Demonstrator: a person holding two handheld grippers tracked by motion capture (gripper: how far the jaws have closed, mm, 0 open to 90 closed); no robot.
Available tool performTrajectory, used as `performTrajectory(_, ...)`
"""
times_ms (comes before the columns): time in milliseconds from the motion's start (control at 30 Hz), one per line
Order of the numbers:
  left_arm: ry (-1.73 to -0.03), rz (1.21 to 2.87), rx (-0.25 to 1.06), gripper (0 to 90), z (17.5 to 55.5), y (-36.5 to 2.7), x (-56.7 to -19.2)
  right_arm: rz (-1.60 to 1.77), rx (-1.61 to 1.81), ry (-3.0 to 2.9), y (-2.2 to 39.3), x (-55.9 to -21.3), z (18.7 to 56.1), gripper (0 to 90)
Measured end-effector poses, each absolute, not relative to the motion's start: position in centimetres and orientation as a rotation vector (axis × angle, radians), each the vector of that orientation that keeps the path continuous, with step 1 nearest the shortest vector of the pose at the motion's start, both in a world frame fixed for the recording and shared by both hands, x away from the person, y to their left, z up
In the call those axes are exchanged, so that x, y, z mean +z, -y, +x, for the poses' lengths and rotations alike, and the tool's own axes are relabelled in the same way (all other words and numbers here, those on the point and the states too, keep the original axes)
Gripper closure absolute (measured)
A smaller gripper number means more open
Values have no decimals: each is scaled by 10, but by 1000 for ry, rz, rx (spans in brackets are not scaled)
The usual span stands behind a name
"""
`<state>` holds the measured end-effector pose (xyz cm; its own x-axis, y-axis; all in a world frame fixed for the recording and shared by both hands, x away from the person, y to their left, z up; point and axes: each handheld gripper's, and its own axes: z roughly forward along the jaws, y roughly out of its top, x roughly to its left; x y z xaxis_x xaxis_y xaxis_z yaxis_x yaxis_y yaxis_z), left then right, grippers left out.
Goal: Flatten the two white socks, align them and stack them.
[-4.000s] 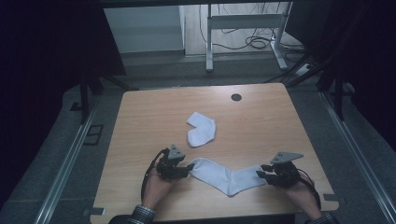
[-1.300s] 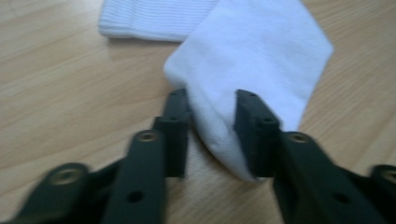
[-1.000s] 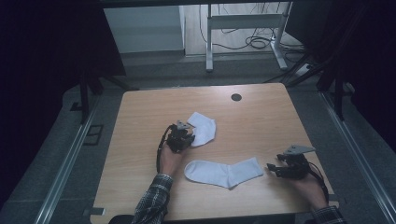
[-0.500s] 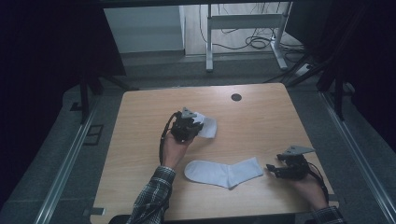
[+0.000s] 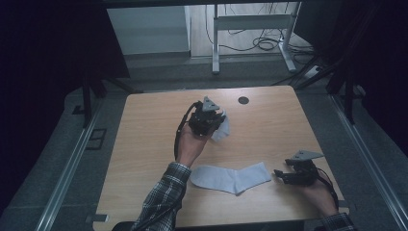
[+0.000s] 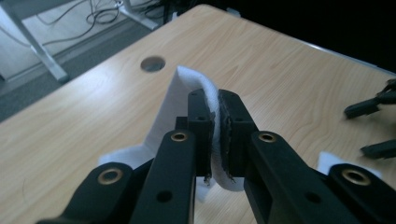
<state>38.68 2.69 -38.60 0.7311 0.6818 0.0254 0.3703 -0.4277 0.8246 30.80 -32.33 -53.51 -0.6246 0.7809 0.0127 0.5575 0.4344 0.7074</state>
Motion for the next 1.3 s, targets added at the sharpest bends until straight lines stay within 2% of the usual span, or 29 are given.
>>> performTrajectory(267, -672, 1981, 431, 839, 373, -5, -346, 1147, 995, -2379, 323, -535, 307, 317)
performTrajectory(433, -641, 1980, 433, 839, 363, -9, -339, 1146, 995, -2379, 323, -535, 307, 317)
performTrajectory(767, -813, 2049, 383, 834, 373, -59, -390, 1146, 990, -2377, 323, -535, 307, 317)
performTrajectory(1300, -991, 2135, 417, 813, 370, -115, -446, 1151, 982, -2375, 322, -535, 307, 317)
